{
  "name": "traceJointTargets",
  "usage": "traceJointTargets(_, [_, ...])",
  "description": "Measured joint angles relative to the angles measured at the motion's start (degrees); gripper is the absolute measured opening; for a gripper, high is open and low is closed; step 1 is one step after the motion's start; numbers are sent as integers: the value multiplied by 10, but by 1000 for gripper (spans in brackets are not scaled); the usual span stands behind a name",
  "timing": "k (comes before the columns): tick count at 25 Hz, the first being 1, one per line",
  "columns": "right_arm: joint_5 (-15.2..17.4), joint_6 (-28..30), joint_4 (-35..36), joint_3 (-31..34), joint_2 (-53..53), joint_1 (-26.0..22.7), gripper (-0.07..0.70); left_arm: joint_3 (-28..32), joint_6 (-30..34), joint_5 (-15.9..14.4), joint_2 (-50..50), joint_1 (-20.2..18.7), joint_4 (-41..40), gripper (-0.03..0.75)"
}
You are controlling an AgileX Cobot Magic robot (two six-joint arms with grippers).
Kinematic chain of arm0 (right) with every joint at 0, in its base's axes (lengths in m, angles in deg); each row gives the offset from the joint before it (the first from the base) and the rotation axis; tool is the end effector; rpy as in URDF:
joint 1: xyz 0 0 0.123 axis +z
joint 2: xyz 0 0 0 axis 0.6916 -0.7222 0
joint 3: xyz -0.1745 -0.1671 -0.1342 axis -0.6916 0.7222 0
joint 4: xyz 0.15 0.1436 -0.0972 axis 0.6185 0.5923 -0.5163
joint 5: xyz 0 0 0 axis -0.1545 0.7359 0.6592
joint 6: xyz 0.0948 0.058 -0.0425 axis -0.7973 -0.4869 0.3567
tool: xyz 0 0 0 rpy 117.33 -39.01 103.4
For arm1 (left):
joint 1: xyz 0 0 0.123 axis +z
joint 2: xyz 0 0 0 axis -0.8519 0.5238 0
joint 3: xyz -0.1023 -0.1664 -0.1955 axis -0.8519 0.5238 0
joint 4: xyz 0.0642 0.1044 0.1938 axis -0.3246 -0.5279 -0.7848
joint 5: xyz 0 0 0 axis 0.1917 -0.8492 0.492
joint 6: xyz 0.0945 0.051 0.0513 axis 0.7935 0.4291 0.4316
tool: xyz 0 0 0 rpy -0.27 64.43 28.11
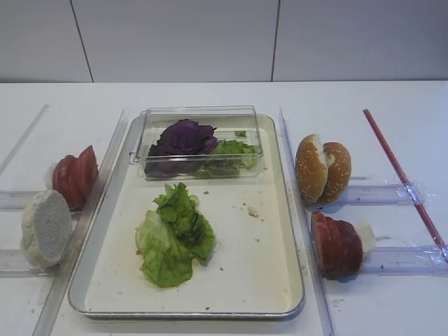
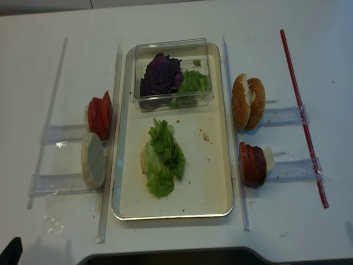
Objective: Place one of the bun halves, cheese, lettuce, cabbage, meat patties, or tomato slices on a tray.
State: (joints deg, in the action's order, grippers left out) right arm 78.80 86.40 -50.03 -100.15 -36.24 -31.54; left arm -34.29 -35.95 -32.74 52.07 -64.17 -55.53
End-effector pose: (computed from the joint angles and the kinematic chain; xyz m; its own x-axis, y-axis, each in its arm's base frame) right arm 0.0062 0.0019 0.2401 -0.5068 -0.0882 -0.8575 -0.2049 0.9786 0.0204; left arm 0.0013 0.0055 0.2384 -0.5497 0.0225 -0.8351 0.0423 0.9991 -0.0009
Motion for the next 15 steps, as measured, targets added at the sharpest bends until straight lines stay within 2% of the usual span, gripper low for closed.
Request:
traceJointTargets(6, [0, 0, 1, 0, 0, -69, 407, 0, 0, 0, 0, 0, 0, 411])
traceJointTargets(15, [0, 1, 1, 0, 0, -77, 349, 0, 0, 0, 0, 0, 0, 411])
